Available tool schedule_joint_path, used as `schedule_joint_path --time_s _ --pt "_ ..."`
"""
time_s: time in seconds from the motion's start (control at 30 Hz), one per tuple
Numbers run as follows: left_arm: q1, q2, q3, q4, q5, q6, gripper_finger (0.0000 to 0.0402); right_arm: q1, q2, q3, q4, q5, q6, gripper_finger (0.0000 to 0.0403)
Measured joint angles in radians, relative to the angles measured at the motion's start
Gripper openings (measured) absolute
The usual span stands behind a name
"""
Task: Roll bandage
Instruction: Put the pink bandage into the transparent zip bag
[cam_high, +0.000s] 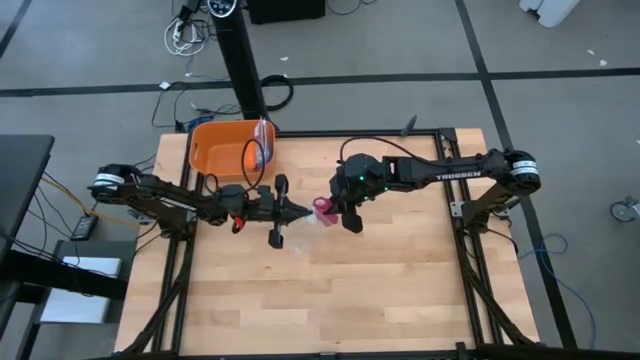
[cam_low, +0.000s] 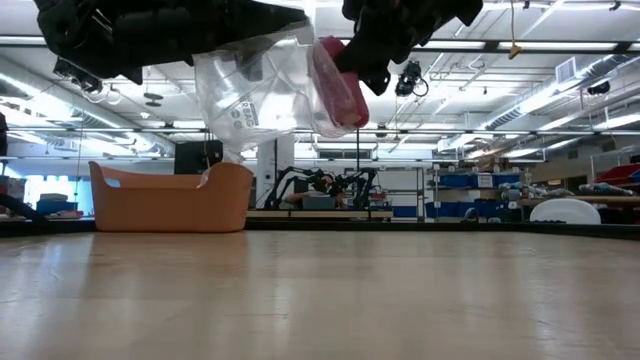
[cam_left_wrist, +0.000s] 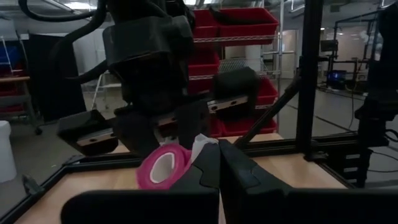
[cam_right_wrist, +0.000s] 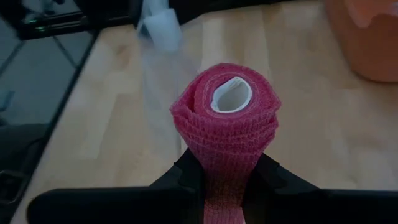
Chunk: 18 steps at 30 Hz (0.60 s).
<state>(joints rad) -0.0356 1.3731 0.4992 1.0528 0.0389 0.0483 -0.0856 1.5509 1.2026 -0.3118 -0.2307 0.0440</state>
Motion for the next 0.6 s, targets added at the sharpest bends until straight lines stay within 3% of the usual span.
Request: schedule_joint_path --time_s 0.17,0.6 --pt "-0.005 0.000 0.002 -0.002 -0.017 0.001 0.0001 0.021 0.001 0.000 -0.003 -0.095 -0.032 0.0061" --pt "-0.006 -0.001 0.003 0.004 -0.049 -0.019 0.0001 0.045 0.002 -0.002 0.020 -0.135 -0.052 0.0061"
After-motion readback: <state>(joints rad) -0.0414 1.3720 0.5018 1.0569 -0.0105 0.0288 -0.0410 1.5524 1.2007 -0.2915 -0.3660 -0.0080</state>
